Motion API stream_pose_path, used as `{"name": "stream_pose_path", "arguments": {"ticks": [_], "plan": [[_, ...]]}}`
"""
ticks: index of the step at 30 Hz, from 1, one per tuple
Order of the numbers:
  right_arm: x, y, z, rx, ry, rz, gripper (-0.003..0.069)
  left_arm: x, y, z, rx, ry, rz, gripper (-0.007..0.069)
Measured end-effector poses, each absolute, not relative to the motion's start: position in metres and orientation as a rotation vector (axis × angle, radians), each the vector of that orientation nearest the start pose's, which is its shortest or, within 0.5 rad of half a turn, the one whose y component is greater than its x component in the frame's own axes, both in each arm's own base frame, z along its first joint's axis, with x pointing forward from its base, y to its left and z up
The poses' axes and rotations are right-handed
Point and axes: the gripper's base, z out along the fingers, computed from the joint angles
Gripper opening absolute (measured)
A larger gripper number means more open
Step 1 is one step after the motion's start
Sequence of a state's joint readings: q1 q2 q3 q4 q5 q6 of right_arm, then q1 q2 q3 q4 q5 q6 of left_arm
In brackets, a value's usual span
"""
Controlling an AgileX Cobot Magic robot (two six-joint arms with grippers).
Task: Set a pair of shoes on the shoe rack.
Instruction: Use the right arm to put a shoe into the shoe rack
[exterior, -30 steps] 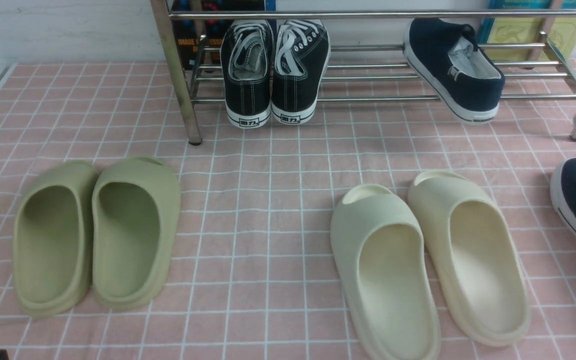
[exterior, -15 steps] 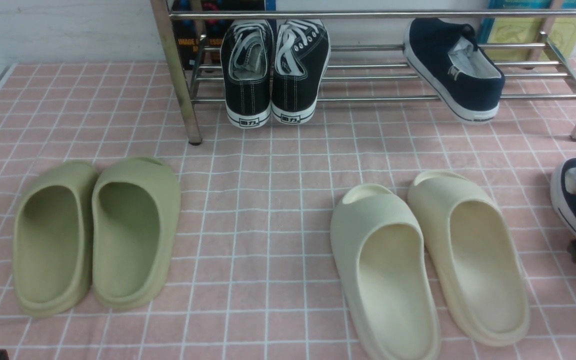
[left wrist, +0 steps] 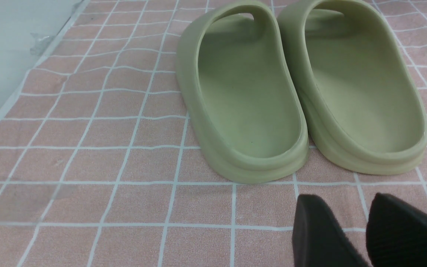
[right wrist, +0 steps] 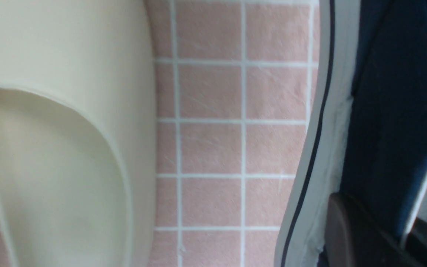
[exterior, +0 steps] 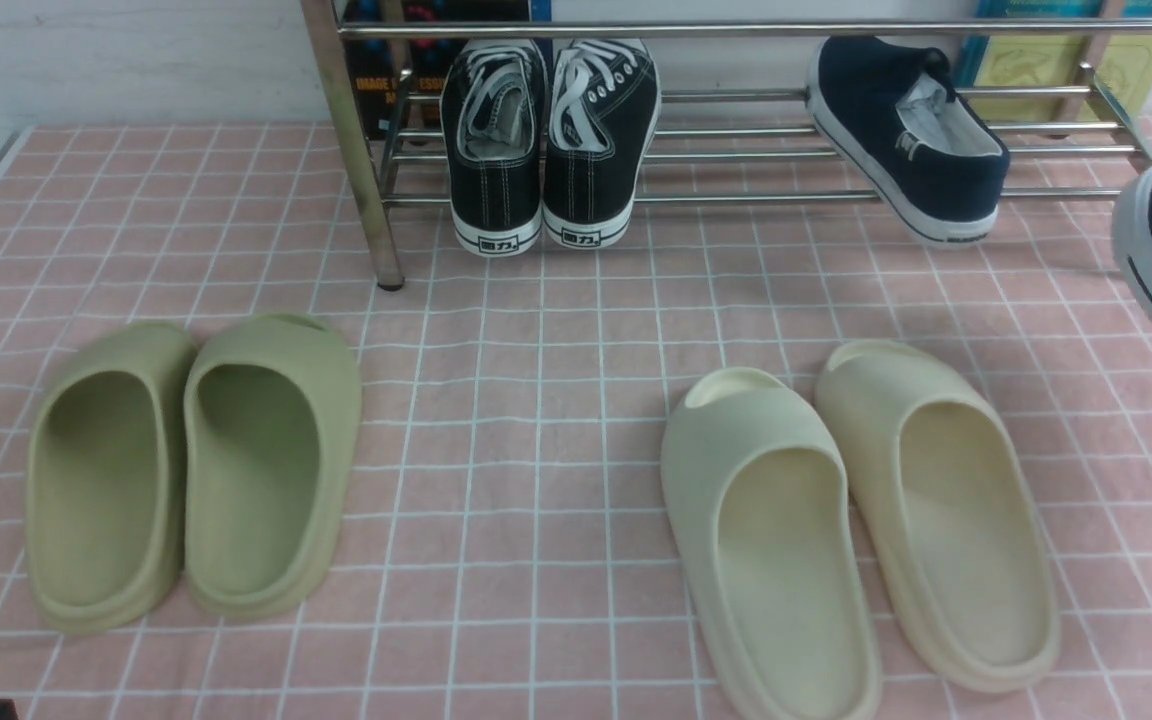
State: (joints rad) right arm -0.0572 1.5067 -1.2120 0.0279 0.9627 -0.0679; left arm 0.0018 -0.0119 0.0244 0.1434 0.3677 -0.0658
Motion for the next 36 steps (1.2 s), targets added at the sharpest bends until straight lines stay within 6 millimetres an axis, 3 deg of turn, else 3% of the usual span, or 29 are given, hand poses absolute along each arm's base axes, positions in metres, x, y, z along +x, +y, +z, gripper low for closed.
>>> {"name": "stream_pose_path", "arguments": {"ticks": [6,21,24,27,33,36], "plan": [[0.329,-0.011,0.311,-0.046,2.680,0.070,0.0008,0.053,0.005,0.173,0.026,1.861,0.096,0.0237],[0.433,-0.018,0.295,-0.207,2.686,0.020,0.0008,0.053,0.005,0.173,0.026,1.861,0.096,0.0237],[0.461,-0.024,0.292,-0.230,2.656,-0.048,0.0008,0.053,0.005,0.173,0.026,1.861,0.096,0.0237],[0.476,-0.026,0.289,-0.245,2.635,-0.090,0.0009,0.053,0.005,0.173,0.026,1.861,0.096,0.0237],[0.502,-0.003,0.276,-0.387,2.605,-0.208,0.0010,0.053,0.005,0.173,0.026,1.861,0.096,0.0237],[0.511,0.021,0.266,-0.482,2.588,-0.253,0.0010,0.053,0.005,0.173,0.026,1.861,0.096,0.0237]]}}
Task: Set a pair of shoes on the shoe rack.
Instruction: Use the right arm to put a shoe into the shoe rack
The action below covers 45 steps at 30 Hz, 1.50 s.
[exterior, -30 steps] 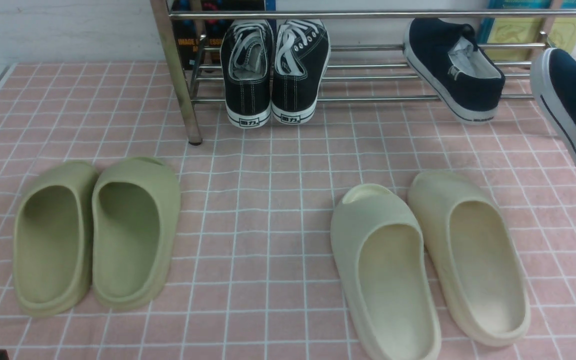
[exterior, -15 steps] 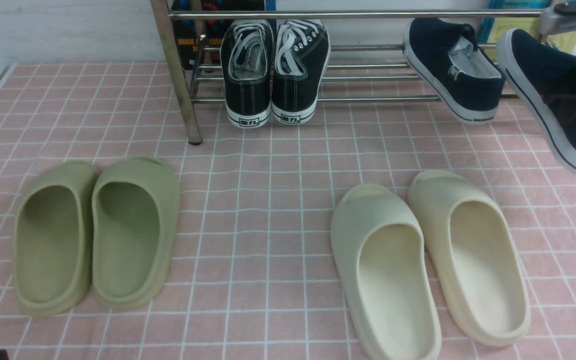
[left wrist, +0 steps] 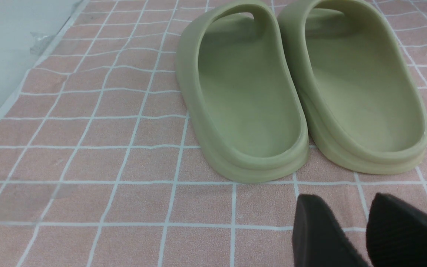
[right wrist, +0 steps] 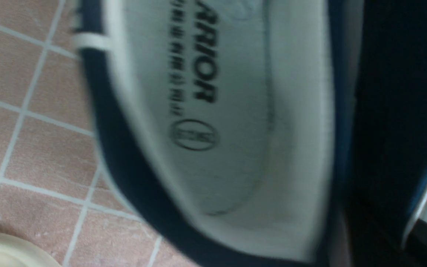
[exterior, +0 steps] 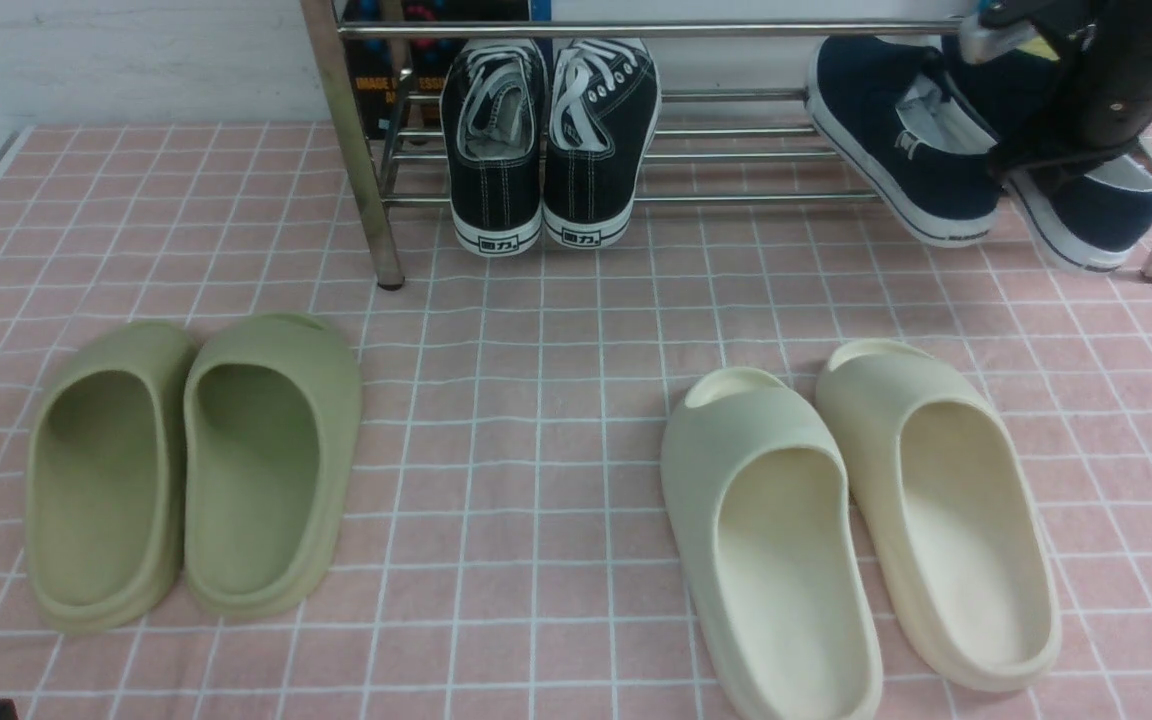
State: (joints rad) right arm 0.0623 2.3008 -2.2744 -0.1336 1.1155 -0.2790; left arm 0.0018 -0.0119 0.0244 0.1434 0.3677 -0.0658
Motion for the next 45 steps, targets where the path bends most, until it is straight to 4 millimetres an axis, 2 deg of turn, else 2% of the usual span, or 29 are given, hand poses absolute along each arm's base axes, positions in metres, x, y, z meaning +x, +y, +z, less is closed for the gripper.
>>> {"name": "stream_pose_path", "arguments": {"ticks": [12,15,18,21,34,37,40,42,43,45], "plan": [[0.515,0.025,0.263,-0.505,2.560,-0.293,0.0014,0.053,0.005,0.173,0.026,1.861,0.096,0.0238],[0.515,0.024,0.263,-0.464,2.564,-0.294,0.0015,0.053,0.005,0.173,0.026,1.861,0.096,0.0238],[0.515,0.021,0.264,-0.334,2.572,-0.301,0.0015,0.053,0.005,0.173,0.026,1.861,0.096,0.0238],[0.516,0.020,0.264,-0.273,2.574,-0.297,0.0015,0.053,0.005,0.173,0.026,1.861,0.096,0.0238],[0.519,0.023,0.261,-0.252,2.555,-0.262,0.0027,0.053,0.005,0.173,0.026,1.861,0.096,0.0238],[0.521,0.023,0.262,-0.251,2.531,-0.259,0.0089,0.053,0.005,0.173,0.026,1.861,0.096,0.0238],[0.518,0.024,0.272,-0.246,2.523,-0.258,0.0241,0.053,0.005,0.173,0.026,1.861,0.096,0.0238],[0.514,0.023,0.278,-0.241,2.533,-0.259,0.0306,0.053,0.005,0.173,0.026,1.861,0.096,0.0238],[0.508,0.022,0.286,-0.234,2.550,-0.261,0.0375,0.053,0.005,0.173,0.026,1.861,0.096,0.0238],[0.499,0.021,0.297,-0.225,2.582,-0.265,0.0446,0.053,0.005,0.173,0.026,1.861,0.096,0.0238]]}}
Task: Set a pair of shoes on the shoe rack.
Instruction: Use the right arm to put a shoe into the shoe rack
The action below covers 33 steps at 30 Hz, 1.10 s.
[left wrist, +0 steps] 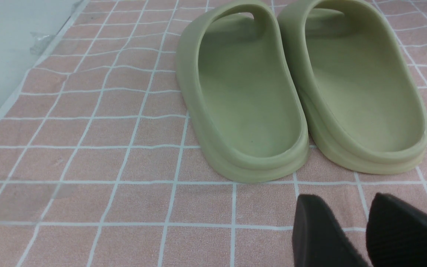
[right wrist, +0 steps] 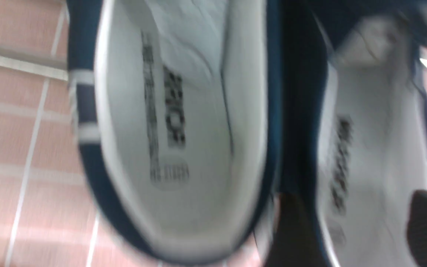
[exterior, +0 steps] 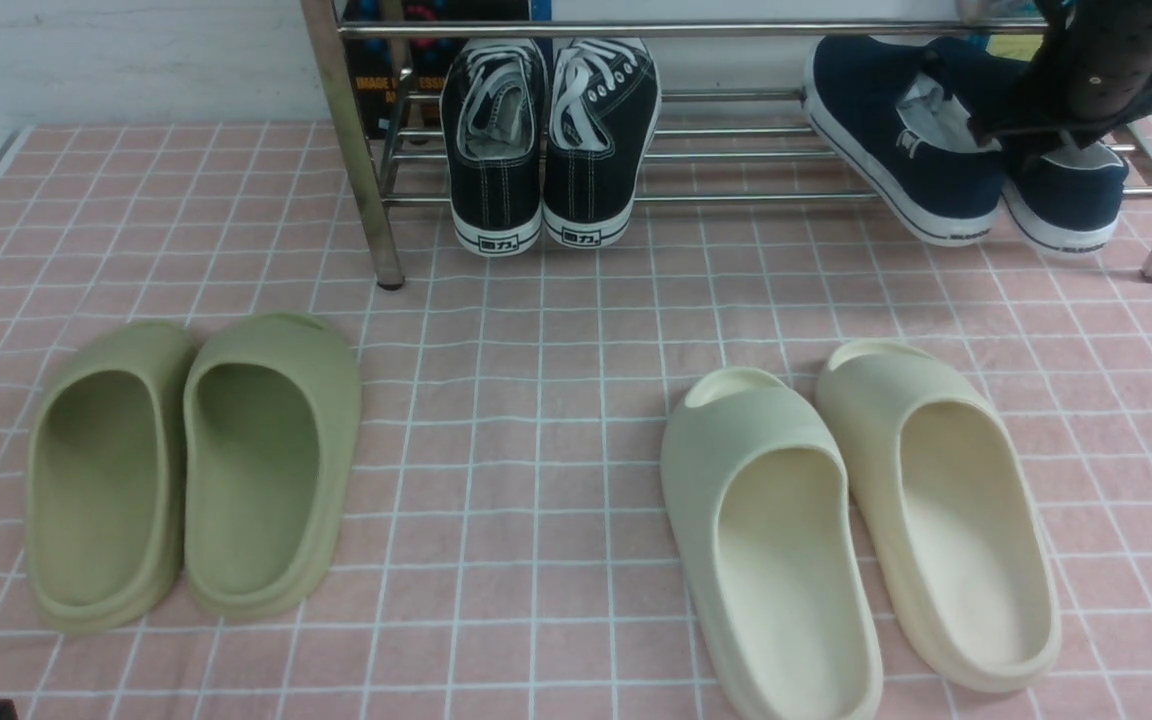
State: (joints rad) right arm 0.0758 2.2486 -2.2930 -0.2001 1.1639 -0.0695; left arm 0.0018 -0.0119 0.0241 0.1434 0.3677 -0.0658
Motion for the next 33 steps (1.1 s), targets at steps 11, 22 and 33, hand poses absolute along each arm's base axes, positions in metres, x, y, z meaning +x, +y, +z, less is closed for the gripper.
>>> {"name": "stream_pose_path", "arguments": {"ticks": [11,22,33], "plan": [[0.442,0.011,0.322,-0.223,2.712,-0.207,0.0228,0.053,0.005,0.173,0.026,1.862,0.096,0.0238],[0.445,-0.009,0.251,-0.143,2.720,-0.187,-0.0018,0.053,0.005,0.173,0.026,1.862,0.096,0.0238],[0.470,-0.002,0.258,-0.099,2.533,-0.151,-0.0015,0.053,0.005,0.173,0.026,1.862,0.097,0.0238]]}}
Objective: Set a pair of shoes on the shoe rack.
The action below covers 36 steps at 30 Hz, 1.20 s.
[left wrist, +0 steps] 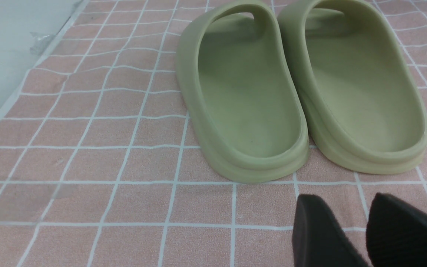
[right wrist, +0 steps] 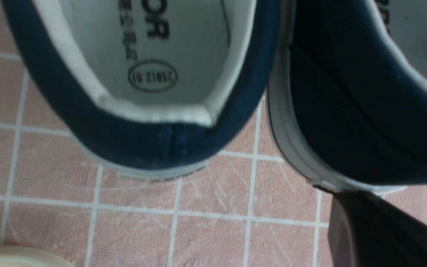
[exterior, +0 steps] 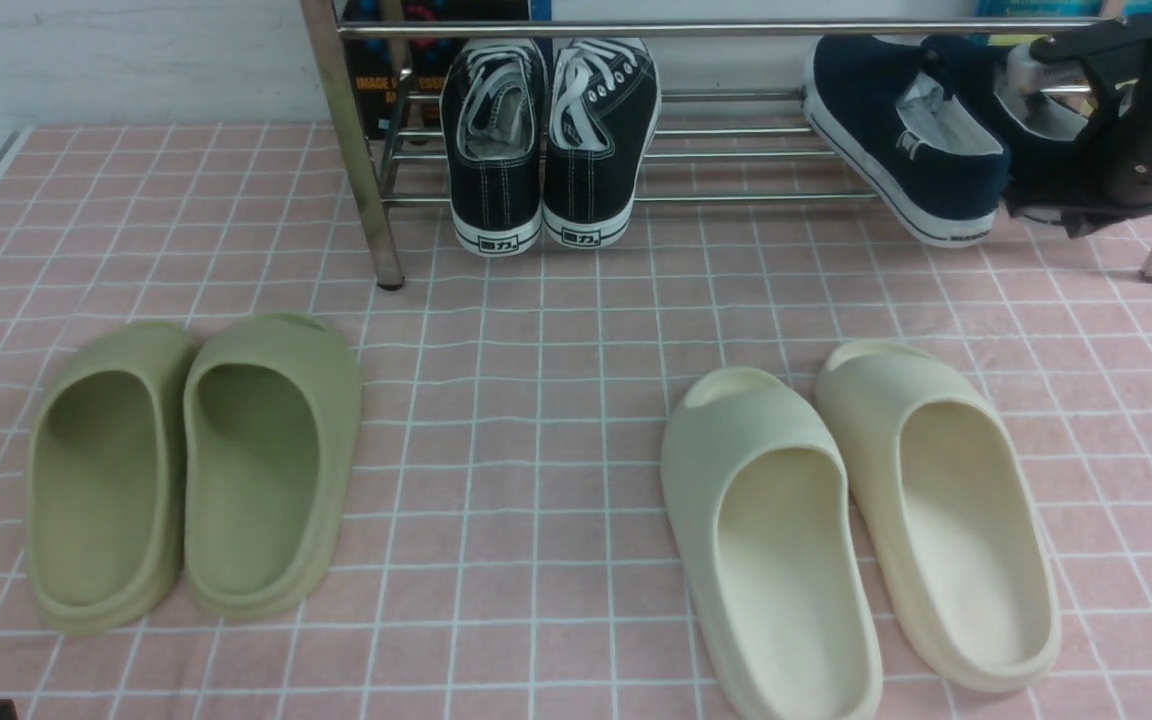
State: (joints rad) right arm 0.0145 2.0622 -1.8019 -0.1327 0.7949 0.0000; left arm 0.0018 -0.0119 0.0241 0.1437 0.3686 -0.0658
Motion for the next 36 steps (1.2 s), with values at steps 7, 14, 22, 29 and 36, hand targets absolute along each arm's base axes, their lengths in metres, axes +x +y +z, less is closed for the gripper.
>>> {"name": "stream_pose_path", "arguments": {"ticks": [7,14,22,29,36], "plan": [[0.462,-0.001,0.277,-0.086,2.567,-0.136,-0.0014,0.053,0.005,0.173,0.026,1.862,0.097,0.0238],[0.418,0.002,0.351,-0.084,2.514,-0.070,-0.0011,0.053,0.005,0.173,0.026,1.862,0.097,0.0238],[0.321,0.023,0.454,-0.218,2.253,0.189,-0.0006,0.053,0.005,0.173,0.026,1.862,0.097,0.0238],[0.202,0.035,0.476,-0.324,2.071,0.335,-0.0004,0.053,0.005,0.173,0.026,1.862,0.097,0.0238],[0.142,0.035,0.449,-0.333,2.065,0.347,-0.0001,0.053,0.005,0.173,0.026,1.862,0.097,0.0238]]}}
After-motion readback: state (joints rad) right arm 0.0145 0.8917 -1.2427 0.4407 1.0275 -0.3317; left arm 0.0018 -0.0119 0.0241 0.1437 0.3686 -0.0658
